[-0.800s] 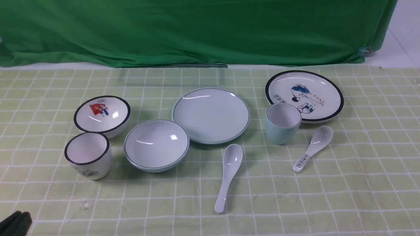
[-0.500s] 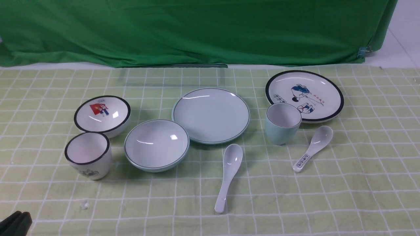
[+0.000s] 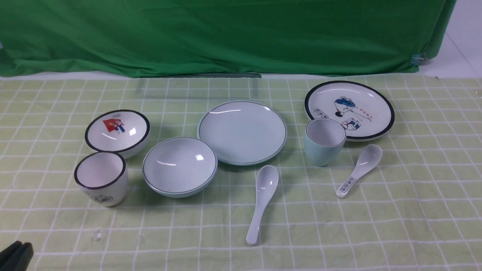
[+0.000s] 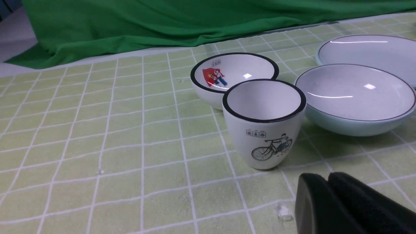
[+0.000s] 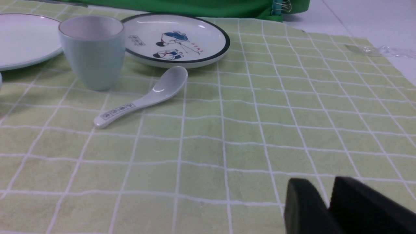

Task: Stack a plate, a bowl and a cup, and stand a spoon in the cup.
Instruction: Use the left arm to grab a blue rice bowl

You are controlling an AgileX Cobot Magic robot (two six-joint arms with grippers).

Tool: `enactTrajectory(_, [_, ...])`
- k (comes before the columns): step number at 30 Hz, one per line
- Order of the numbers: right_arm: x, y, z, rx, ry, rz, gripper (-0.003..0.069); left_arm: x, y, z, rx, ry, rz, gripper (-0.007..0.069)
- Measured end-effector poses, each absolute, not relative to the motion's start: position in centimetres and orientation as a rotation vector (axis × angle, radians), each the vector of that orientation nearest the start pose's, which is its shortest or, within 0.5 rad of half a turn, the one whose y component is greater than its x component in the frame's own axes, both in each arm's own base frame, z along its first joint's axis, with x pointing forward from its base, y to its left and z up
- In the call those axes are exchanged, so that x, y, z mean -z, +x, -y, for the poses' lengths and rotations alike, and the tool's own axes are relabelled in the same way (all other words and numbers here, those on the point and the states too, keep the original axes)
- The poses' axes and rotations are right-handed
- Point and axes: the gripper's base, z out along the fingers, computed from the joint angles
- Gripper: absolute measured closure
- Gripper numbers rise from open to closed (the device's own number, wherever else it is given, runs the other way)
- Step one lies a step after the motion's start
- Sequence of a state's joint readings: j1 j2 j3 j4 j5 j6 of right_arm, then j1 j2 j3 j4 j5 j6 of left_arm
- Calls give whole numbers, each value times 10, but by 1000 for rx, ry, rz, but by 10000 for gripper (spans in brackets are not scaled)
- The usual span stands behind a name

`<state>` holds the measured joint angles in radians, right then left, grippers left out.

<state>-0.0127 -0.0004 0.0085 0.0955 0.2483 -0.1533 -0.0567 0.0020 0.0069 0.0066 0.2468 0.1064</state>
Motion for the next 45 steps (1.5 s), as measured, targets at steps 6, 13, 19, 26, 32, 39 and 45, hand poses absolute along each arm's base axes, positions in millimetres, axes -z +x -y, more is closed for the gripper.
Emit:
enactTrajectory(6, [-188,56,-1,34,-59,-1735,473,-190,56,3,-46,147,-1713,632])
enactTrajectory(13, [-193,56,-1,39,-53,-1680,462,-203,57,3,-49,137,-1568,632])
enactTrajectory(19, [-221,55,2,45,-3,-1372,456,-232,52,3,-64,124,-1244,632])
enactTrajectory(26, [-257,39,5,-94,120,-931,442,-256,40,4,26,61,-958,632])
enactTrajectory(32, [-265,40,6,-200,173,-877,457,-282,32,4,251,-43,-846,632])
enactTrajectory(39, [-321,64,5,-74,106,-1051,641,-368,67,5,206,-53,-1098,632])
enactTrajectory(45, [-328,111,2,36,-5,-1481,645,-380,159,14,174,-25,-1510,632])
